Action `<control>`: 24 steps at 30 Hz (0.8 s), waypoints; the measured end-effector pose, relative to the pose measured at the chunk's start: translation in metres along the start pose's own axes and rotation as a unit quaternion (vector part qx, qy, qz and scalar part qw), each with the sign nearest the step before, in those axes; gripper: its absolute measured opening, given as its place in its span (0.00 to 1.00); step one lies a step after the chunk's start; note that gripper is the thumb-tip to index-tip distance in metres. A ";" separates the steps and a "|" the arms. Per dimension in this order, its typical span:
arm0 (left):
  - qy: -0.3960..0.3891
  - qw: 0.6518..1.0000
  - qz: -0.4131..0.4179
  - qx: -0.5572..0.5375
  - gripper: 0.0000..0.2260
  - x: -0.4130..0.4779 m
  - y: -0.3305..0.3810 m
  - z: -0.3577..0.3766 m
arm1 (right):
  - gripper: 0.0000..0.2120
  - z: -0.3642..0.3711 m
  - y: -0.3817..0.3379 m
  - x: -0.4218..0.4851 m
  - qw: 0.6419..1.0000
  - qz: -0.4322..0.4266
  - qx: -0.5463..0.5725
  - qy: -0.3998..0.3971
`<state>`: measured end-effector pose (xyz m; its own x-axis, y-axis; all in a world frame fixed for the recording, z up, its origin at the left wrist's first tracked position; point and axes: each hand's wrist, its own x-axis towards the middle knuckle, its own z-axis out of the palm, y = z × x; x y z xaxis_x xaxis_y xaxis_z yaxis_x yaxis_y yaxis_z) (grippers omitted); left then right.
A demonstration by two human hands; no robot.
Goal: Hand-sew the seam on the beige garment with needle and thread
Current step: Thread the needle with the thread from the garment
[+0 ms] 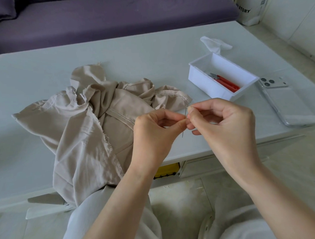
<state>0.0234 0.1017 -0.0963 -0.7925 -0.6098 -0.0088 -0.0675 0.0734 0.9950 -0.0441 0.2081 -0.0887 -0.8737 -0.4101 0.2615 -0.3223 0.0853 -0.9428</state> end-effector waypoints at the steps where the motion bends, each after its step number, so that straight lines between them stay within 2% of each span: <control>1: 0.000 1.000 0.000 0.002 0.03 0.000 0.000 0.000 | 0.06 0.000 0.000 0.000 1.000 -0.001 0.000 0.000; 18: 0.008 1.000 0.007 0.017 0.03 -0.002 0.003 0.000 | 0.05 0.002 -0.001 0.001 1.000 0.014 0.025 -0.005; 24: 0.040 0.996 0.028 0.069 0.07 -0.002 0.001 0.001 | 0.06 0.001 0.000 0.001 0.999 0.028 0.025 -0.018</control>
<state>0.0240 0.1041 -0.0956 -0.7465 -0.6626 0.0607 -0.1110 0.2139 0.9705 -0.0439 0.2066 -0.0886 -0.8759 -0.4385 0.2012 -0.2536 0.0635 -0.9652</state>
